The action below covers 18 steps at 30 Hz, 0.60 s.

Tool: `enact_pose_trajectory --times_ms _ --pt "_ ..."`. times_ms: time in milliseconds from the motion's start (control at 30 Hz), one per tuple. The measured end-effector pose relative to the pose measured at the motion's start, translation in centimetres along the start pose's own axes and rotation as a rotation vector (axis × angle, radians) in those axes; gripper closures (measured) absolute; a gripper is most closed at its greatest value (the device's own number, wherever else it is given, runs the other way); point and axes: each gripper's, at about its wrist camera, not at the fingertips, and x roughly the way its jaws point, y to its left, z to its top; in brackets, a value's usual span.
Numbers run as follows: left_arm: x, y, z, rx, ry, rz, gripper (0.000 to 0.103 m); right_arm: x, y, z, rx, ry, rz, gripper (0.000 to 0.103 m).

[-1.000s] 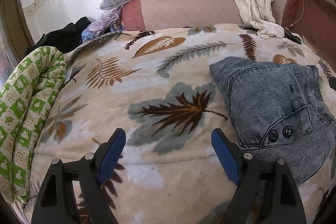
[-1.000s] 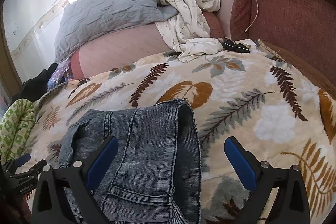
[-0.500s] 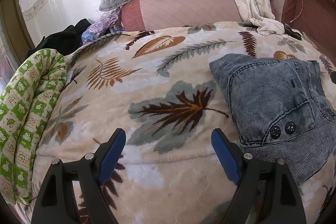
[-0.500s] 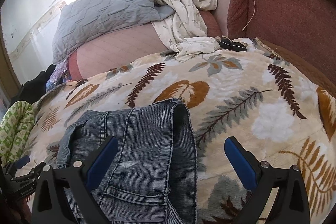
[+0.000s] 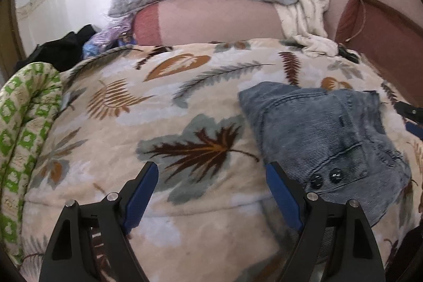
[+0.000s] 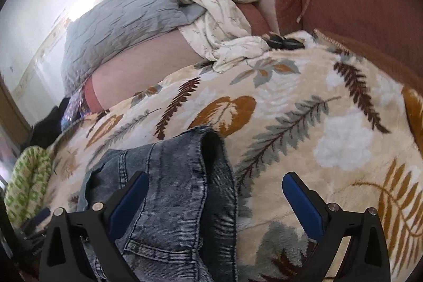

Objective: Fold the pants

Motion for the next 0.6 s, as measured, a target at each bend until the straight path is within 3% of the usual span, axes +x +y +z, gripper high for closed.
enact_pose_trajectory --times_ms 200,367,600 --pt "1.3 -0.4 -0.4 -0.018 0.071 -0.111 0.019 1.8 -2.6 -0.1 0.135 0.108 0.085 0.001" --pt "1.5 -0.5 -0.5 -0.05 0.116 -0.255 0.019 3.3 -3.3 -0.7 0.191 0.196 0.148 0.001" --pt "2.1 -1.1 -0.9 -0.042 0.152 -0.293 0.019 5.2 -2.5 -1.8 0.182 0.3 0.188 0.0"
